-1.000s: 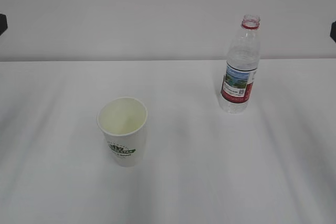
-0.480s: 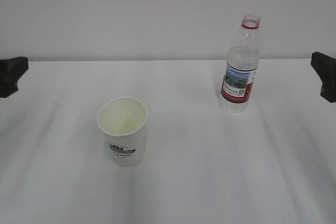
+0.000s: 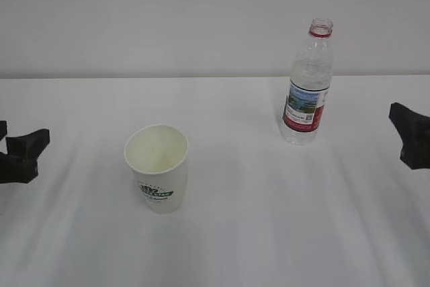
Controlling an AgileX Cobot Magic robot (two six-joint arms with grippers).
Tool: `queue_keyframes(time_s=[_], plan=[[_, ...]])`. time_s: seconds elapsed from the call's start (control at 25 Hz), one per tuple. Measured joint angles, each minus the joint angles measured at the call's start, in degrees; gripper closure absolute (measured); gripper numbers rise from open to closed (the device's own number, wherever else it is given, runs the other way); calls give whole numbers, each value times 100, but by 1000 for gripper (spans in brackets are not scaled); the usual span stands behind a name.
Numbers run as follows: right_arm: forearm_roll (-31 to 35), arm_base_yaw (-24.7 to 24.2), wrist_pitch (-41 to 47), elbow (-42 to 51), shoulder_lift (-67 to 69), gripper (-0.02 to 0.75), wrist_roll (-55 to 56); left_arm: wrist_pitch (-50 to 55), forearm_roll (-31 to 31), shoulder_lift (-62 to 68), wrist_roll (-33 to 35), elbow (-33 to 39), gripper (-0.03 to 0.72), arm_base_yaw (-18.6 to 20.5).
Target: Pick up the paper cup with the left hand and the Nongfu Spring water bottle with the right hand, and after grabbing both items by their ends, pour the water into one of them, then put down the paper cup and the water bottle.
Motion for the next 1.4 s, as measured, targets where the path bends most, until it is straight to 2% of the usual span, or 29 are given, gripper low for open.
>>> queue_keyframes(time_s=[0.16, 0.32, 0.52, 0.72, 0.92, 1.4], plan=[[0, 0, -892, 348, 571, 149, 81, -970, 11, 621, 0, 379, 156, 0], [-99, 0, -1660, 720, 1294, 150, 100, -1293, 19, 1132, 0, 850, 157, 0], [-279, 0, -1752, 896, 1719, 150, 114, -1323, 179, 1265, 0, 1153, 157, 0], [-464, 0, -1794, 904, 1741, 150, 139, -1368, 313, 1265, 0, 1173, 165, 0], [-517, 0, -1803, 904, 1741, 150, 151, -1388, 724, 1265, 0, 1053, 171, 0], [-558, 0, -1808, 904, 1741, 150, 151, -1402, 786, 1265, 0, 1017, 171, 0]])
